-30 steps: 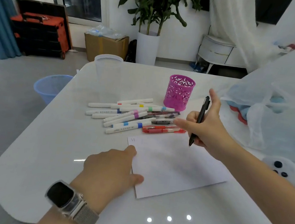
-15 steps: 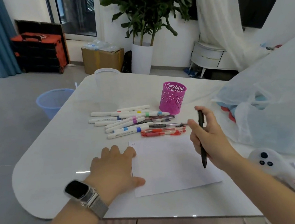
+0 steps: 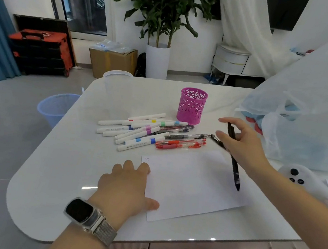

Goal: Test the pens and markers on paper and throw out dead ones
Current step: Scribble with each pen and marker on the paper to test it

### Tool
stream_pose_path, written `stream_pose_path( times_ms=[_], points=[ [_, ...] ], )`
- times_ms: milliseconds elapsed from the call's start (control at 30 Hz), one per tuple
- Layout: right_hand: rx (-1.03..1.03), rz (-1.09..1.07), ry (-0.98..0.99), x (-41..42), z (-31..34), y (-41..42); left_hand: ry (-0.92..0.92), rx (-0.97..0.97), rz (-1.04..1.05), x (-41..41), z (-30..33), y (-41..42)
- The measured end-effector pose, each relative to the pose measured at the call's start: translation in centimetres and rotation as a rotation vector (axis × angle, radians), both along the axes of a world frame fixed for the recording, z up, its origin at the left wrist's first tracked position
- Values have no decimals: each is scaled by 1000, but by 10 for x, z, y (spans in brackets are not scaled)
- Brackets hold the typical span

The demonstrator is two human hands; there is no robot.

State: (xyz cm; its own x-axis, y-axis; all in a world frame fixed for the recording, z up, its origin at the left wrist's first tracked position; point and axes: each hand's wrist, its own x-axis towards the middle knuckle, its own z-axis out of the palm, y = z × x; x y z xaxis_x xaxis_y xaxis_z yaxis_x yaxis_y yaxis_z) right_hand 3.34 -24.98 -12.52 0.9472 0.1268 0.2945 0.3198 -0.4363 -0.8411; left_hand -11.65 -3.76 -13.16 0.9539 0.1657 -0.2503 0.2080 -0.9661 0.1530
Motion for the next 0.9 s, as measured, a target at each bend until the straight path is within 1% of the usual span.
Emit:
stream_pose_path(
  times_ms=[67,133,167,233,367,433,533,600,667,733,800,833,900],
  points=[
    [-253,-25,-98,7,-3,-8,2,-4,0,0,0,-1],
    [-502,-7,-144,13,-10,-14,8,-4,3,0,1,-2],
    [-599,16,-139,16,-14,-17,10,-4,3,0,1,-3],
    [-705,77,-124,19,-22,-20,9,-1,1,0,1,-4],
    [-796,69,-174,29,-33,-29,7,6,0,0,1,-4],
    [-764,39,-208,37,-37,-33,7,12,-2,0,1,-4],
    [-714,-50,-212,47,-39,-39,9,13,-2,0,1,-4],
    [-761,-135,-212,52,-39,-39,12,12,-3,0,1,-3],
    [-791,-169,-262,55,-39,-32,15,9,-1,1,1,-3],
    [-762,-76,-350,57,-39,-16,19,8,4,1,1,-4],
    [-806,91,-396,54,-41,5,28,4,11,2,2,-4],
    [-858,148,-386,51,-41,14,31,2,14,2,2,-4],
    [-972,193,-318,49,-41,27,30,0,14,2,2,-3]
  ],
)
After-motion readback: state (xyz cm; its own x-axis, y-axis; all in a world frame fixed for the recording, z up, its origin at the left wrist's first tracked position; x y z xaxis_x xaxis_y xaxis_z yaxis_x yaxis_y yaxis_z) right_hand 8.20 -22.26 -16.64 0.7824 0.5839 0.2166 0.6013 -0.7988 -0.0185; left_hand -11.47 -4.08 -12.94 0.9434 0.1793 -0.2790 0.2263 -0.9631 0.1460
